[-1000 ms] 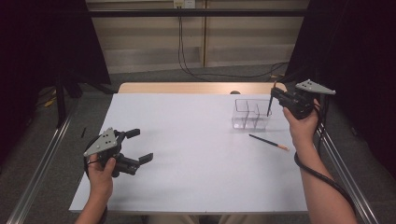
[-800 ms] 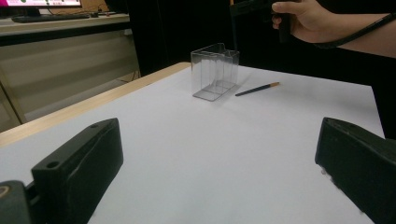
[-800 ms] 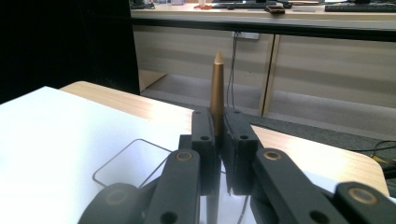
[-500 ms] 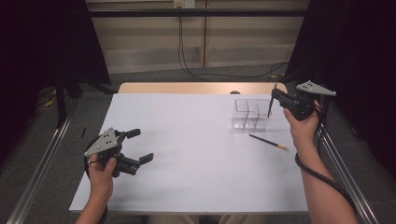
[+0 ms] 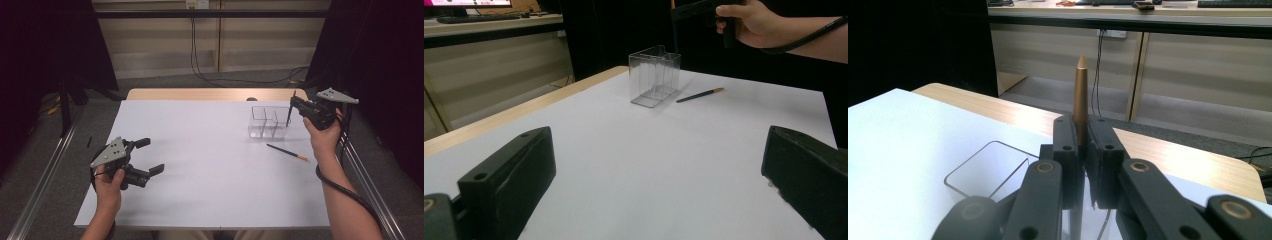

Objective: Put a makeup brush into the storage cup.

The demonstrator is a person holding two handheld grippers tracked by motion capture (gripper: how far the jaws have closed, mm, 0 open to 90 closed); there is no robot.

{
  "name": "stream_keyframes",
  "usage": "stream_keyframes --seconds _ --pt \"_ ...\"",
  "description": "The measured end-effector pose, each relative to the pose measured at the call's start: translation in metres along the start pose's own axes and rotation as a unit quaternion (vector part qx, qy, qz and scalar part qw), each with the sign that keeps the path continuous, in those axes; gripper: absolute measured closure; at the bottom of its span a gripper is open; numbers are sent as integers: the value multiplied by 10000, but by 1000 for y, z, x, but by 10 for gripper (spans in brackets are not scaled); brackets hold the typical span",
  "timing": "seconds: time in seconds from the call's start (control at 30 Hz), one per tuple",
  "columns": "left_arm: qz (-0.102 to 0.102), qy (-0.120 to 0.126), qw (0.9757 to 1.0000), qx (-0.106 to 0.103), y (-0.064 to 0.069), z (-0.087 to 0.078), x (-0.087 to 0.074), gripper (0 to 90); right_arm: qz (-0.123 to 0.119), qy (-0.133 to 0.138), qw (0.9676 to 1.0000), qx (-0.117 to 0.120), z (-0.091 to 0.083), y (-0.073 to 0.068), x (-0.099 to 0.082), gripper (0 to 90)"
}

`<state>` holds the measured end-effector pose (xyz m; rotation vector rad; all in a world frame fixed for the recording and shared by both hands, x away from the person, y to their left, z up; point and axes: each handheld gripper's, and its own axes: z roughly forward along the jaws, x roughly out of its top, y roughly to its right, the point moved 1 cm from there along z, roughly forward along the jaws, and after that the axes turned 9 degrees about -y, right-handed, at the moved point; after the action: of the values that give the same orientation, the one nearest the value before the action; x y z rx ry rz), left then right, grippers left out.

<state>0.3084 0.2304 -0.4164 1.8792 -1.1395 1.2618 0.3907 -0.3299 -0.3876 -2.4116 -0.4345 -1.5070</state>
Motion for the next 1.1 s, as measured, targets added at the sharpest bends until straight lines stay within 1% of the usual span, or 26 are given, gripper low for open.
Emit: stream_keyframes --seconds 0.3,0.37,0.4,0.43,0.47,0.53,0.57,0.6,0.63,0.7,0.77,0.83,1.1 --pt "15 18 10000 7 0 0 0 9 12 -8 10000 25 0 0 -3 834" --pt "0 -6 10000 6 0 0 0 10 19 -25 10000 70 -1 0 -2 811" --pt "1 -6 10000 5 0 0 0 10 -27 -26 10000 14 -1 -1 -2 719" --pt "0 -10 10000 2 0 0 0 10 -14 -40 10000 -26 -1 -2 -1 603" --pt "5 -13 10000 9 0 0 0 9 23 -55 10000 -29 0 -3 -1 517" --pt "16 -5 10000 8 0 0 0 9 50 -58 10000 -37 0 -4 0 442" --pt "17 -10 10000 20 0 0 0 9 65 -70 10000 -25 1 -5 0 366" --pt "15 -1 10000 13 0 0 0 10 100 -85 9999 -13 1 -6 0 324" --pt "14 -5 10000 15 0 0 0 10 148 -79 9999 28 2 -7 1 303" --pt "26 -20 10000 25 1 0 0 10 105 -67 9999 36 2 -10 1 242" --pt "27 -14 10000 13 1 0 1 10 62 -116 9999 39 3 -13 2 199" --pt "23 -4 10000 13 1 0 1 10 -5 -110 9999 75 2 -14 3 181" --pt "27 -7 10000 22 1 0 1 10 48 -57 9997 251 0 -19 3 107"
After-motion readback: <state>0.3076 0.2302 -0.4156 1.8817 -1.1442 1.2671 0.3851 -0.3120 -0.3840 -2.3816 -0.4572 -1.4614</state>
